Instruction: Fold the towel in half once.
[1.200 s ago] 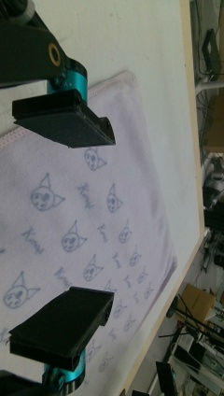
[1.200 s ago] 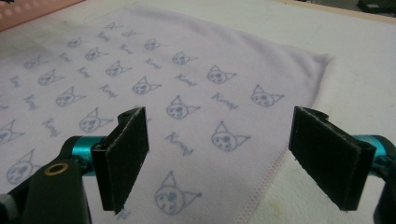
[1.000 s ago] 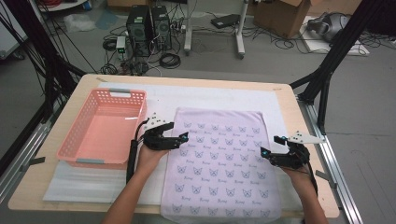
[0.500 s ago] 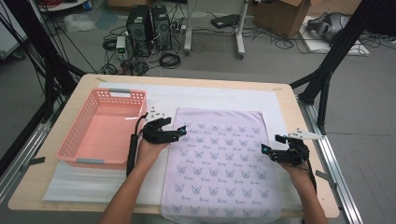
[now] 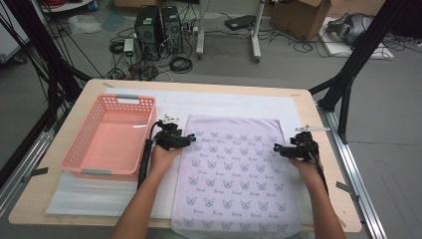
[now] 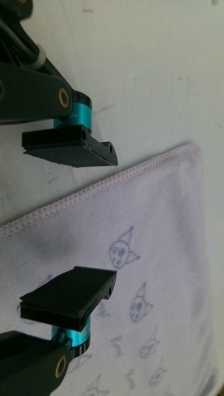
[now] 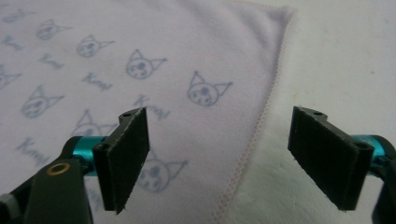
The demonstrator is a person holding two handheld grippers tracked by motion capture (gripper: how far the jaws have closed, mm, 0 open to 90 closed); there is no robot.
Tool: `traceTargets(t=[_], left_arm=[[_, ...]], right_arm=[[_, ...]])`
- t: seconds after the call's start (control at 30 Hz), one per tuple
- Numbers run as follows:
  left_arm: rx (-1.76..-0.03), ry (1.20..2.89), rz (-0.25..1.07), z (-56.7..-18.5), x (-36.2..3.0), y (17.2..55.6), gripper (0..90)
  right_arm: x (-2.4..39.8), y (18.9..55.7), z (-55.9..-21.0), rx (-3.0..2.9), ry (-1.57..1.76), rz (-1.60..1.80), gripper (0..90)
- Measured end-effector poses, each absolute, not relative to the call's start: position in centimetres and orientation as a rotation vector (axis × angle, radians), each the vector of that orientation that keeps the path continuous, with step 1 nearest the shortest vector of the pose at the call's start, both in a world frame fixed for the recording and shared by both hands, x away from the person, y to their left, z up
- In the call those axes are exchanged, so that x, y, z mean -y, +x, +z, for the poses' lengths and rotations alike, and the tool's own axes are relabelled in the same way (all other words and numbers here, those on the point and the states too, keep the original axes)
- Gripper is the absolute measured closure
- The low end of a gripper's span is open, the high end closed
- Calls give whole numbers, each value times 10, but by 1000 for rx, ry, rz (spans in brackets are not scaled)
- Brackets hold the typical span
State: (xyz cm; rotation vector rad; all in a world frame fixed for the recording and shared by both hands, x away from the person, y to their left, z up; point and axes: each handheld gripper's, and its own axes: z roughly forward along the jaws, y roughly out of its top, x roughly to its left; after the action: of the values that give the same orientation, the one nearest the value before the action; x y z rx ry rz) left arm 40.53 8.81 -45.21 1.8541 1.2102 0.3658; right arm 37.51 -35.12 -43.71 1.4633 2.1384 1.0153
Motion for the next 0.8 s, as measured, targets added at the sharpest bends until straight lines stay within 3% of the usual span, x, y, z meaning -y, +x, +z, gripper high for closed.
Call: traceTargets(t=[0.07, 0.2, 0.27, 0.33, 0.37, 0.57, 0.8], left_arm=[[-1185, 1873, 386, -452, -83, 406, 426], [-1174, 1940, 511, -451, -77, 403, 617], [-1202, 1917, 501, -451, -80, 405, 705], [-1196, 1914, 480, -451, -82, 405, 854], [-1195, 1911, 485, -451, -81, 405, 855], [-1254, 1828, 497, -449, -86, 407, 871], [-1204, 1813, 487, -438, -92, 399, 870]], right_arm=[[348, 379, -440, -2139, 1470, 961, 261], [342, 383, -443, -2131, 1458, 881, 391], [341, 383, -441, -2145, 1443, 889, 601], [339, 383, -441, -2155, 1419, 879, 714], [338, 383, -440, -2157, 1436, 892, 807], [344, 385, -441, -2113, 1509, 951, 853], [349, 373, -432, -2070, 1433, 1051, 855]])
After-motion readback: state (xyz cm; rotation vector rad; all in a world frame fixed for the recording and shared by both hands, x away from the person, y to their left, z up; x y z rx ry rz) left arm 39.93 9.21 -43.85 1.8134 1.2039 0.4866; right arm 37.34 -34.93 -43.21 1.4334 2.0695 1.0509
